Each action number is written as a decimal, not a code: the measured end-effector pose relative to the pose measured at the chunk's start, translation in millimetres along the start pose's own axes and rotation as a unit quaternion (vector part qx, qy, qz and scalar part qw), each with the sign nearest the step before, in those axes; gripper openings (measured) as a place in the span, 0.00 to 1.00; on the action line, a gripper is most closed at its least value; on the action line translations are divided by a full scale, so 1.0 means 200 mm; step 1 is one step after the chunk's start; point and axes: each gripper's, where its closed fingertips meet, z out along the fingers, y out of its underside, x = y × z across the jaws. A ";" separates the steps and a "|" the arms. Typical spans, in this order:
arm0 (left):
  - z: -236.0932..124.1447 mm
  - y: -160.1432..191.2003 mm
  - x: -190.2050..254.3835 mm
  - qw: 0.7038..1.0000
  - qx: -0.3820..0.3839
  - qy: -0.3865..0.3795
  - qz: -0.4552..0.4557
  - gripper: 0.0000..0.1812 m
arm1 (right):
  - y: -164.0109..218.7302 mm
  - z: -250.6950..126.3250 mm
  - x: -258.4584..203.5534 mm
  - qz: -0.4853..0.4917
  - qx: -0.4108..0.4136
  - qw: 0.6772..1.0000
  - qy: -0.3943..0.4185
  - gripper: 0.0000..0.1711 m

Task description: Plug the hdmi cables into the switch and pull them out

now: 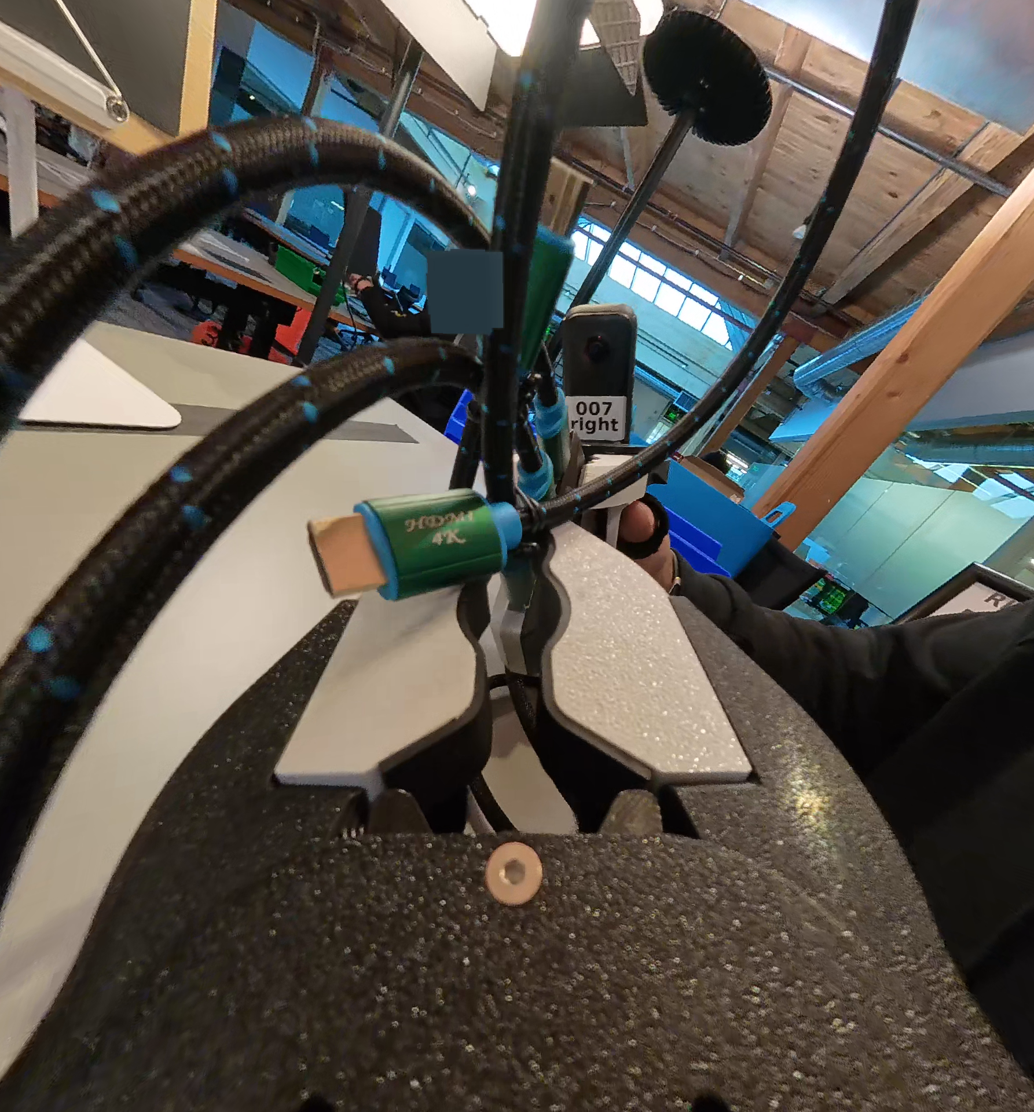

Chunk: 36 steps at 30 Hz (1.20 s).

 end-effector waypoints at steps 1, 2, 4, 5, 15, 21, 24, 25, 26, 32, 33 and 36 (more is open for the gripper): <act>0.00 0.00 0.01 1.000 0.003 0.005 0.003 0.06 | 0.00 0.00 0.00 0.002 0.001 1.000 -0.002 0.12; 0.00 -0.01 0.02 1.000 0.004 0.010 0.006 0.06 | 0.00 0.00 -0.01 0.003 0.002 1.000 -0.004 0.12; 0.00 -0.01 0.04 1.000 0.000 0.024 0.012 0.06 | 0.00 0.00 -0.01 0.003 0.000 1.000 -0.006 0.12; 0.00 0.00 0.05 0.999 -0.003 0.030 0.013 0.06 | 0.00 0.01 -0.01 0.003 -0.002 1.000 -0.008 0.12; 0.00 -0.02 0.05 0.999 0.012 0.043 -0.030 0.07 | -0.03 0.01 -0.02 0.013 0.032 0.999 -0.012 0.11; 0.00 -0.01 0.05 0.995 0.028 0.067 -0.072 0.07 | -0.03 0.02 -0.02 0.013 0.039 0.999 -0.009 0.11; 0.00 0.00 0.04 0.994 0.027 0.066 -0.080 0.07 | -0.04 0.02 -0.01 0.026 0.047 0.999 -0.007 0.11; 0.00 0.02 0.04 0.995 0.014 0.061 -0.072 0.07 | -0.04 0.02 -0.01 0.029 0.048 0.998 -0.006 0.11; 0.00 0.02 0.03 0.997 0.014 0.055 -0.062 0.07 | -0.04 0.02 -0.01 0.030 0.048 0.998 -0.005 0.11; 0.01 0.06 0.01 0.998 -0.022 0.032 -0.050 0.07 | -0.02 0.01 0.02 0.035 0.027 0.999 0.002 0.11; 0.02 0.06 0.00 0.998 -0.026 0.026 -0.051 0.07 | -0.02 0.01 0.02 0.041 0.024 0.999 0.003 0.11; 0.02 0.05 -0.02 0.997 -0.014 0.023 -0.070 0.07 | -0.01 0.01 0.04 0.043 0.020 0.999 0.010 0.12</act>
